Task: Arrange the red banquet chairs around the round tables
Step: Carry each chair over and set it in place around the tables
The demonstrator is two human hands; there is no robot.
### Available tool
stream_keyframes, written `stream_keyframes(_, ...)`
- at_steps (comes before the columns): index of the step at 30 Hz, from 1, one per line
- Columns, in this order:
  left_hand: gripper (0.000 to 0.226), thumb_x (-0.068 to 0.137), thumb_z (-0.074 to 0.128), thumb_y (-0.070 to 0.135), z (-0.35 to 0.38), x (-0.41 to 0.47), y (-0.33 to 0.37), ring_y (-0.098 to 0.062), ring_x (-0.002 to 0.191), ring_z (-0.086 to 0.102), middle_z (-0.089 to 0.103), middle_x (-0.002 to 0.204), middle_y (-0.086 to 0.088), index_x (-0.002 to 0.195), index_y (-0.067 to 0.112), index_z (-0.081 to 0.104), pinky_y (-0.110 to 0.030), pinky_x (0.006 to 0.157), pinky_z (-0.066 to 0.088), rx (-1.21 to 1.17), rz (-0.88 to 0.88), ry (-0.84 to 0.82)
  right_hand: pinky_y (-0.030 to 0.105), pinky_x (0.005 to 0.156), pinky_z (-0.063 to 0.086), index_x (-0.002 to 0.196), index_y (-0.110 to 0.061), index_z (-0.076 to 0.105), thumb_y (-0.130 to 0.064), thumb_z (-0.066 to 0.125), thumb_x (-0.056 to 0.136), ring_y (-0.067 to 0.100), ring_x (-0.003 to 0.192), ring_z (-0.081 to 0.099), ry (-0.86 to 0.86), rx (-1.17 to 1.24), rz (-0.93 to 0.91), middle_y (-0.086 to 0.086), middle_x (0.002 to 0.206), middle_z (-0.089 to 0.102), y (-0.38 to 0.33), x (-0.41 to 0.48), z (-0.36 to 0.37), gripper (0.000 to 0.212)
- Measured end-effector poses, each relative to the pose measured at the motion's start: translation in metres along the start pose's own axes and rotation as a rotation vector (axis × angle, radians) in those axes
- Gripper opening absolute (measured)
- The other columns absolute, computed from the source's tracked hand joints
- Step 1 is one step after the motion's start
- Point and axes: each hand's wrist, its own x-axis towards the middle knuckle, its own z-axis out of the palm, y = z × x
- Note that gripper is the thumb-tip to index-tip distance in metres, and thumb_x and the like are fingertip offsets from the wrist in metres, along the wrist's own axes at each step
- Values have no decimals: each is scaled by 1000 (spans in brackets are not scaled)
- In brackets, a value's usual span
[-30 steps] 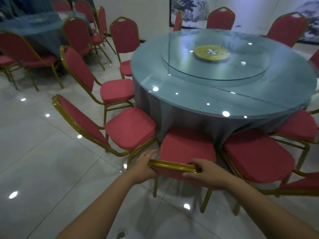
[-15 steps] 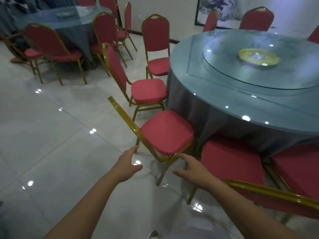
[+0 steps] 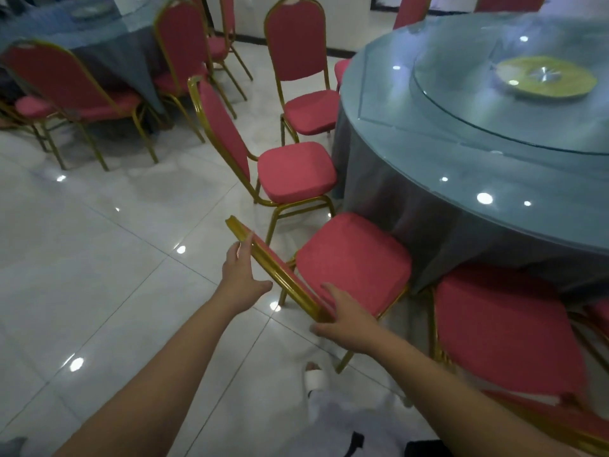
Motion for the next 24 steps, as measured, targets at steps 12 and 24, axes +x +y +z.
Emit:
stream_keyframes(12, 63, 78, 76, 42, -58, 145, -23, -30, 144, 19, 36, 151, -3, 136, 36, 50, -48, 119, 20, 588, 377, -329, 37, 109, 34, 152, -47, 0, -48, 76, 74, 19, 137, 33, -360, -74, 72, -10, 156, 22, -31, 92, 2, 109)
stream_keyframes(24, 23, 78, 68, 43, -50, 233, 1, -22, 124, 38, 58, 122, 14, 101, 44, 67, -39, 100, 39, 456, 711, -449, 25, 76, 51, 118, -57, 54, -19, 67, 73, 1, 84, 62, 396, 263, 463, -14, 105, 65, -51, 86, 23, 60)
